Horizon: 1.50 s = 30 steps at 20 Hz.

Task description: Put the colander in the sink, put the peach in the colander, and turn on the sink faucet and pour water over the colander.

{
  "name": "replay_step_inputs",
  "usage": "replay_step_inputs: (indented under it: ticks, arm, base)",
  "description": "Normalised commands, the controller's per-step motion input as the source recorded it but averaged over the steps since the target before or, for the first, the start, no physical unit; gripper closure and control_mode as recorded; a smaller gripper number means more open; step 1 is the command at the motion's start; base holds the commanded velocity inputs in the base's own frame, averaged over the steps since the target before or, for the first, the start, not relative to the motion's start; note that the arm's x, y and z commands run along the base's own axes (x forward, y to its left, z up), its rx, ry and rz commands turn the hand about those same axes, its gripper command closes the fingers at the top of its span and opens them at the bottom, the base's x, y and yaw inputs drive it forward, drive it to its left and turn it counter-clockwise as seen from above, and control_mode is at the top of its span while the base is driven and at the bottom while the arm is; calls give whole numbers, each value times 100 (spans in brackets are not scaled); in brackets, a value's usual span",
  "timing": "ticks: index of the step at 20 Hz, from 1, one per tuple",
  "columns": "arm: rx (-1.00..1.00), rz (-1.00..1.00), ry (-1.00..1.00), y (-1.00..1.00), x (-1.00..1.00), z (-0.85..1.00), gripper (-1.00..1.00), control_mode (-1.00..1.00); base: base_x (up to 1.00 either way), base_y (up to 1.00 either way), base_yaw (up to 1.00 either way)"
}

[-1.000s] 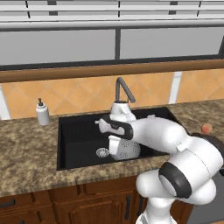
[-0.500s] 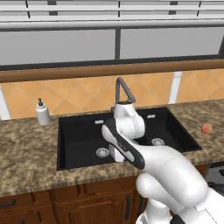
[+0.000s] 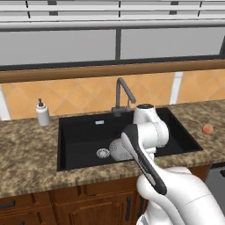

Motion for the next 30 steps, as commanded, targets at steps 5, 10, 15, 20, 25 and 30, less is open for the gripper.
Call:
replay_step_inputs:
  ticks: [5, 10, 15, 20, 25, 30]
  arm:
    - [-7, 59, 0, -57, -10, 17, -100, -100]
    - [-6, 58, 0, -59, 0, 21, -100, -100]
    - [-2, 49, 0, -66, 2, 10, -100, -100]
    - [1, 21, 9, -84, 13, 0, -100, -100]
    - [4, 6, 13, -91, 25, 0, -100, -100]
    - [11, 0, 22, -84, 53, 0, -100, -100]
  base:
    - [0, 0, 0]
    - [0, 0, 0]
    - [0, 0, 0]
    - [0, 0, 0]
    - [0, 0, 0]
    - [0, 0, 0]
